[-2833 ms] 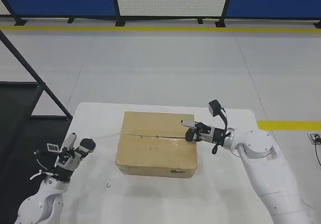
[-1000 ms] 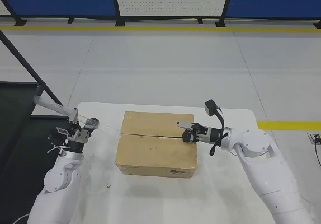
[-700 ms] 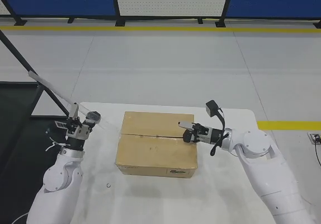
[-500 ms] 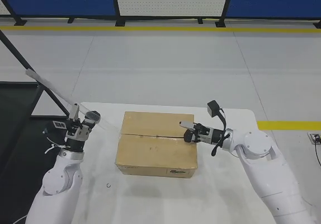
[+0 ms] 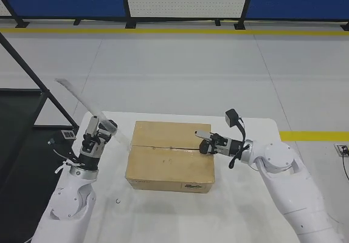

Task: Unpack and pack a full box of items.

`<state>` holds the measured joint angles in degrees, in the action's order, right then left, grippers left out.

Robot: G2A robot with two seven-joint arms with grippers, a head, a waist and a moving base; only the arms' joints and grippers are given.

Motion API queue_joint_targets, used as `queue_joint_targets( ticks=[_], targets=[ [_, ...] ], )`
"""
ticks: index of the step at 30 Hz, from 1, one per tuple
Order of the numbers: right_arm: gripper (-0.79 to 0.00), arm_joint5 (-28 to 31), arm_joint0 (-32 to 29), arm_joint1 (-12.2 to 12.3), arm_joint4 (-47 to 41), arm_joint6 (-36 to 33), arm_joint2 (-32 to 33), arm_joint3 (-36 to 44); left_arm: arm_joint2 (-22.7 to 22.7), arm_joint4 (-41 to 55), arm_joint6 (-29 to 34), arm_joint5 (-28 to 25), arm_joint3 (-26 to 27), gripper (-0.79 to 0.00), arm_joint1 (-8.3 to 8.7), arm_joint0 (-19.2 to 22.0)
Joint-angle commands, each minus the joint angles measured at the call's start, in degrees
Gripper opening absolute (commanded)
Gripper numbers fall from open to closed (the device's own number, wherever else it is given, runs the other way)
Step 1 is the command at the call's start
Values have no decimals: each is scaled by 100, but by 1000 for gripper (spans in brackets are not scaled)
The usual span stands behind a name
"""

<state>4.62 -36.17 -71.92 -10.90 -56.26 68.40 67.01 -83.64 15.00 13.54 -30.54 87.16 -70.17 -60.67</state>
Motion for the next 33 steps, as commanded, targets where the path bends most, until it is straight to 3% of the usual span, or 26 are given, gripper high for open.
queue_joint_targets(
  ticks=[1, 17, 27, 33],
  targets=[
    [0, 20, -27, 7, -30, 29, 18, 15, 107, -142, -31, 29, 55, 0, -16, -3],
    [0, 14, -530, 118, -342, 110, 307, 512, 981, -965, -253, 194, 20, 0, -177, 117],
    [0, -252, -774, 202, -433, 162, 510, 761, 1076, -1081, -273, 238, -10, 0, -222, 134],
    [0, -116, -853, 247, -513, 139, 642, 841, 865, -900, -242, 140, 126, 0, -209, 42]
  ],
)
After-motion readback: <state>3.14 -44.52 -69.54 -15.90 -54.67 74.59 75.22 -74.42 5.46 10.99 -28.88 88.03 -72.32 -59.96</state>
